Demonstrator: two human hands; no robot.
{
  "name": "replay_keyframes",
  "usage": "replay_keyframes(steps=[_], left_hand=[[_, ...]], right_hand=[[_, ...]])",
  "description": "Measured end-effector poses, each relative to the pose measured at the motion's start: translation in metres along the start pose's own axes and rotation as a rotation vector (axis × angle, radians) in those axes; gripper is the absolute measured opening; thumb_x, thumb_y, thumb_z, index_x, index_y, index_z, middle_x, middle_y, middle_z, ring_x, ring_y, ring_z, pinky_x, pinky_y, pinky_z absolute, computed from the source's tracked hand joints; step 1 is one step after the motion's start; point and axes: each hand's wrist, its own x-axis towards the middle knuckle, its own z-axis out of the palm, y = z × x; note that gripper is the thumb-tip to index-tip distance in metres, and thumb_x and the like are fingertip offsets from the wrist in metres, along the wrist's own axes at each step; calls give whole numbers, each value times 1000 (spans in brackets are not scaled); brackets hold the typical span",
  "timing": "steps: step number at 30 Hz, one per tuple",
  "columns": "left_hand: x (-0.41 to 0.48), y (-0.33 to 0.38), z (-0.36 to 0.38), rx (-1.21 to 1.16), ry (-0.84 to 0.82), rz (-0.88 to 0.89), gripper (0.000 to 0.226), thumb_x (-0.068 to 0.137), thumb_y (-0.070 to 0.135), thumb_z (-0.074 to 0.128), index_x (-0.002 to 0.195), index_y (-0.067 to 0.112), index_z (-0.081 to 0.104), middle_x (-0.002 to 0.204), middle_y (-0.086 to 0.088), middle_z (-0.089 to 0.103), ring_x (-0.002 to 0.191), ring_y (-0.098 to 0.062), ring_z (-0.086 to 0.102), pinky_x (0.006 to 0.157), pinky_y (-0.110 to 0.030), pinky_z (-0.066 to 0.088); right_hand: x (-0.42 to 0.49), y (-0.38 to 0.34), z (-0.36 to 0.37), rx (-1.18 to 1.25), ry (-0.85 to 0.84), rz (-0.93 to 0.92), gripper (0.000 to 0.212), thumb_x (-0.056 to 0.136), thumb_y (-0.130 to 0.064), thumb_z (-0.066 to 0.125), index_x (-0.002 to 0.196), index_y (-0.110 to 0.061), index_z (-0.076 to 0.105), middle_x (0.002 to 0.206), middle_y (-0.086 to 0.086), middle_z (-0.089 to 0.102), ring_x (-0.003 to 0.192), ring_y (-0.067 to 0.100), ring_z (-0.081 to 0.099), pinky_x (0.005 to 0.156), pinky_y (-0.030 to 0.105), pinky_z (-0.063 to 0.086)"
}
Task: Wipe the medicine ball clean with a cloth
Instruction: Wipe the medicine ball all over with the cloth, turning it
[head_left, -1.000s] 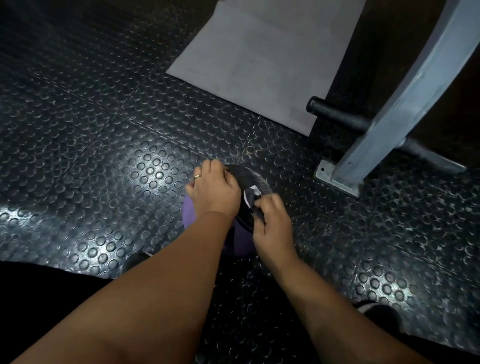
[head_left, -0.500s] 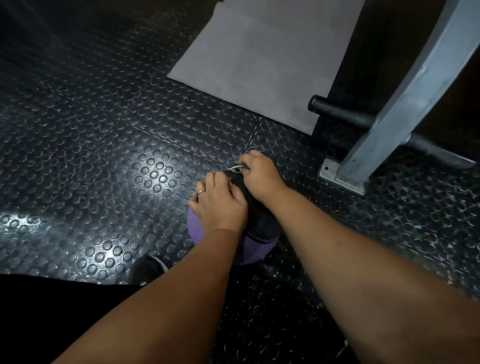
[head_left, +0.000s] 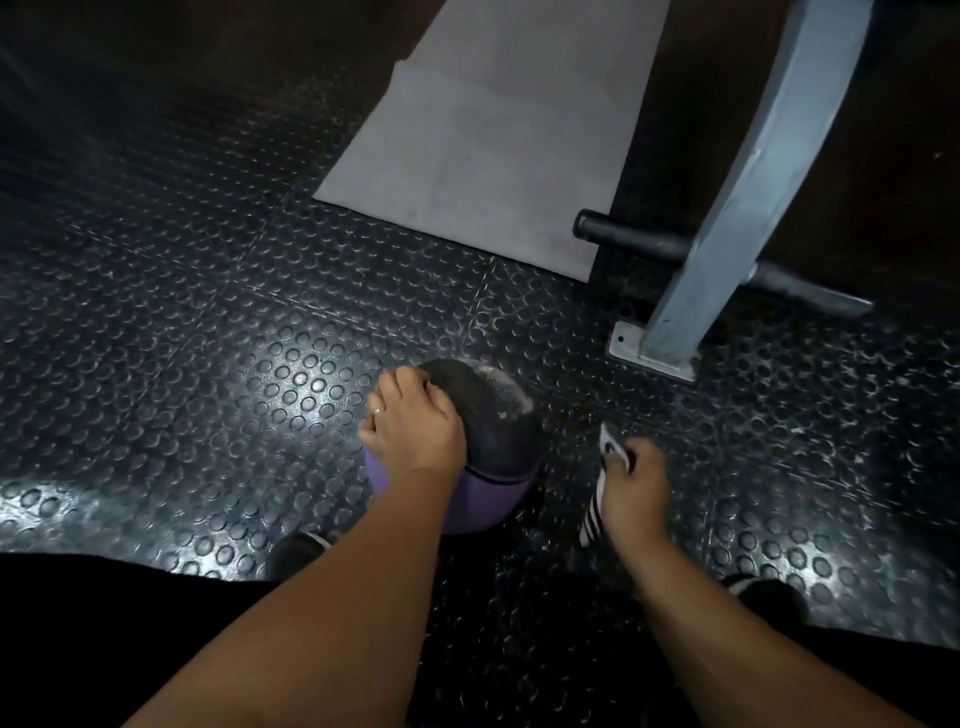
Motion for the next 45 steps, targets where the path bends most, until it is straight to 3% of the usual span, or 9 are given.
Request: replay_keyframes(steps=[5,7,11,14,18,22,25,34,45], left_hand=[[-34,-18,-10,-8,2,-51,18,98,24,40,112,16,48,121,-5,48,117,-26,41,96,-50,32],[-42,-21,-16,-41,25,-79,14,98,23,43,108,15,49,116,-6,48,116,-27,41,97,-49,32],[-42,-18,-23,-133,73,-278,16,101,26,45,106,12,50,116,-8,47,120,-29,40,102,-52,32],[-36,-18,-20,-203,124,-500,25,100,31,48,114,10,50,132,-14,46,128,-30,37,105,-52,30],[-37,-19,-14,-206,189,-634,38,96,37,53,121,9,49,136,-12,47,130,-28,38,107,-48,27],[-38,-18,-10,-223,241,-607,36,94,33,55,119,8,51,132,-12,48,126,-28,41,103,-48,30],[-37,-17,-6,-229,271,-599,30,92,31,55,115,11,52,127,-12,50,124,-29,42,101,-48,31],[-43,-19,2,-207,301,-557,47,84,45,41,109,5,51,122,-17,51,119,-34,46,97,-52,36],[-43,-20,0,-207,315,-573,47,80,43,40,108,9,55,119,-14,53,122,-33,45,98,-51,33]], right_hand=[[10,-59,5,474,-26,422,18,87,-6,56,102,-16,56,93,6,61,78,21,57,67,29,47],[-4,-74,10,475,-87,412,25,86,-5,56,109,-14,59,101,7,62,87,23,59,75,33,49],[-56,-83,28,125,-131,-232,31,87,-6,58,117,-13,61,111,0,51,92,15,53,73,13,40],[-81,-61,43,-126,-342,-678,37,84,-12,54,120,-13,54,118,3,45,107,21,48,89,30,44],[-88,-33,57,-292,-318,-818,29,86,-15,39,114,-15,46,121,7,39,107,32,50,89,42,47],[-68,-31,61,-291,-163,-592,28,80,4,47,105,-9,50,114,13,49,97,31,50,79,42,49],[-48,-38,60,-245,-204,-532,25,82,11,45,101,-2,53,109,13,47,91,26,48,73,30,38],[27,-19,82,-236,-405,1,31,95,-3,36,119,-3,56,119,19,55,100,31,54,74,29,36],[-98,-37,44,-144,-244,-430,14,83,2,49,96,-5,49,109,10,42,86,26,53,77,37,48]])
